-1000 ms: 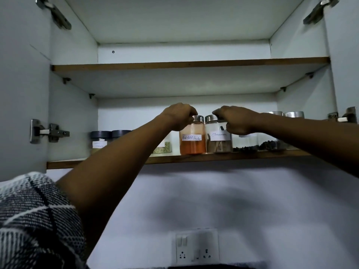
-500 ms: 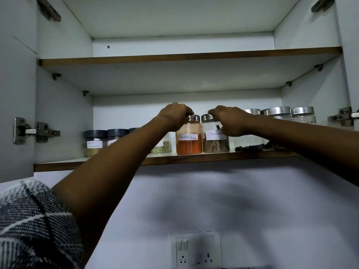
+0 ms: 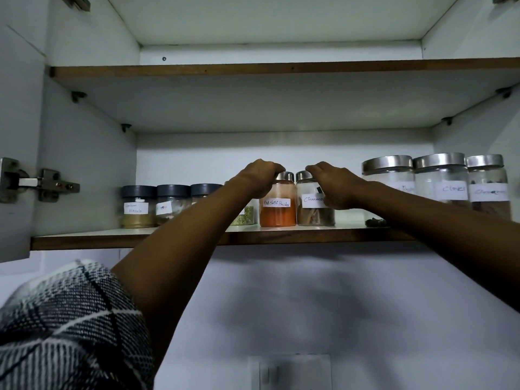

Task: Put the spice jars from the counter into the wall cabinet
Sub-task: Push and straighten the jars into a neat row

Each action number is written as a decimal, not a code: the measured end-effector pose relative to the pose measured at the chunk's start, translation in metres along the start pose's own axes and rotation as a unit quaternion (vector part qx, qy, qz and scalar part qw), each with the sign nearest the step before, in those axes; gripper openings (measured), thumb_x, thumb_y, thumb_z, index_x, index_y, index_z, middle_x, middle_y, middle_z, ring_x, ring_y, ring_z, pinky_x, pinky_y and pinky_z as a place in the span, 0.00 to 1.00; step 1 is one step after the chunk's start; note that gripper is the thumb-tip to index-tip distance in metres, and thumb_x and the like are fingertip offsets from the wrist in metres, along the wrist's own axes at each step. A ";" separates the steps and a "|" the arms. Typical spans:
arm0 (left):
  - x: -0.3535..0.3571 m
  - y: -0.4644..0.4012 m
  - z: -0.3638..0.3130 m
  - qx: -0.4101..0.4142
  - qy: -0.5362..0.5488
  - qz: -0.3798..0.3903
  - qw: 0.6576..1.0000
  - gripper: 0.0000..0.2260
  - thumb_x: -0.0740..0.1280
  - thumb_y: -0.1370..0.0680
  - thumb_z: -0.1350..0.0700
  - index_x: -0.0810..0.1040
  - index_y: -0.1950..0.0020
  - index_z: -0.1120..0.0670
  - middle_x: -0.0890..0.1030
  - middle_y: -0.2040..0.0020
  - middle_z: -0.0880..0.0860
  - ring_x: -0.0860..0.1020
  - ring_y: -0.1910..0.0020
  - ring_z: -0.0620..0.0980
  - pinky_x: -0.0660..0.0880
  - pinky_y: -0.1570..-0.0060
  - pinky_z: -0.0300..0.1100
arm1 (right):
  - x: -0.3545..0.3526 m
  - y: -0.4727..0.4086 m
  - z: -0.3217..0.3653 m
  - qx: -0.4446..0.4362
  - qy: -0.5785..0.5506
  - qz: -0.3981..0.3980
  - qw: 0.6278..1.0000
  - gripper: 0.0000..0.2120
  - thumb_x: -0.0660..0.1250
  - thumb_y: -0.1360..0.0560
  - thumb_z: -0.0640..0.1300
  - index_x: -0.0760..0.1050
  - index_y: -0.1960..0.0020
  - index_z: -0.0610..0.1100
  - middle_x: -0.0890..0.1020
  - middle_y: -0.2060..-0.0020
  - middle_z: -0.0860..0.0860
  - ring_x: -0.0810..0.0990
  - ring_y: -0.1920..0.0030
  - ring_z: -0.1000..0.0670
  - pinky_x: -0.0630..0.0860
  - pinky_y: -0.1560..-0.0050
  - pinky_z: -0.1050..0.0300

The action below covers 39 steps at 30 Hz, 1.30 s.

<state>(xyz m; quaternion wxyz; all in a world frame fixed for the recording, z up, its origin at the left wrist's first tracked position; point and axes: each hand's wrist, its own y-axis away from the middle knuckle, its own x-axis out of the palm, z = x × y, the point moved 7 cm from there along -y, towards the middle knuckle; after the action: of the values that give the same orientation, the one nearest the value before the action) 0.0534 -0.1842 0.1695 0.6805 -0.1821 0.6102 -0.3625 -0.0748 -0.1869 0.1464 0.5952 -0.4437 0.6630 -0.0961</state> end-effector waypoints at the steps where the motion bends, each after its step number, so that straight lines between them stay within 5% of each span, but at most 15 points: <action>1: 0.004 -0.002 0.002 -0.003 0.004 0.002 1.000 0.21 0.57 0.22 0.69 0.71 0.30 0.57 0.78 0.37 0.58 0.74 0.39 0.58 0.70 0.44 0.46 | 0.004 -0.004 0.000 0.002 -0.002 -0.001 1.000 0.32 0.67 0.29 0.35 0.57 0.28 0.38 0.66 0.32 0.39 0.68 0.34 0.39 0.68 0.40 0.50; 13: 0.050 -0.024 0.022 -0.021 -0.032 0.067 0.997 0.30 0.58 0.23 0.71 0.52 0.23 0.59 0.58 0.23 0.60 0.62 0.27 0.59 0.55 0.27 0.52 | 0.051 -0.053 -0.007 0.026 -0.016 0.061 0.998 0.33 0.68 0.29 0.35 0.56 0.29 0.39 0.65 0.32 0.40 0.62 0.30 0.40 0.67 0.37 0.48; 32: 0.084 -0.050 0.046 -0.027 -0.105 0.100 0.989 0.33 0.57 0.22 0.69 0.43 0.22 0.57 0.48 0.21 0.58 0.55 0.23 0.57 0.45 0.25 0.53 | 0.086 -0.087 -0.009 0.049 0.013 0.089 0.995 0.36 0.68 0.29 0.33 0.53 0.27 0.40 0.61 0.30 0.42 0.57 0.27 0.39 0.68 0.35 0.42; 39: 0.088 -0.046 0.047 -0.034 -0.107 0.107 0.988 0.35 0.57 0.21 0.68 0.39 0.22 0.57 0.44 0.21 0.58 0.51 0.22 0.56 0.44 0.25 0.53 | 0.096 -0.080 -0.005 0.058 0.021 0.097 0.993 0.46 0.66 0.27 0.33 0.36 0.24 0.41 0.38 0.24 0.43 0.41 0.24 0.38 0.52 0.26 0.41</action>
<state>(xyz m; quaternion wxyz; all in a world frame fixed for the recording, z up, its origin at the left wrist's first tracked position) 0.0858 -0.2873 0.1486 0.7702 -0.1762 0.5619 -0.2448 -0.0313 -0.3027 0.1324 0.6124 -0.3397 0.7087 -0.0856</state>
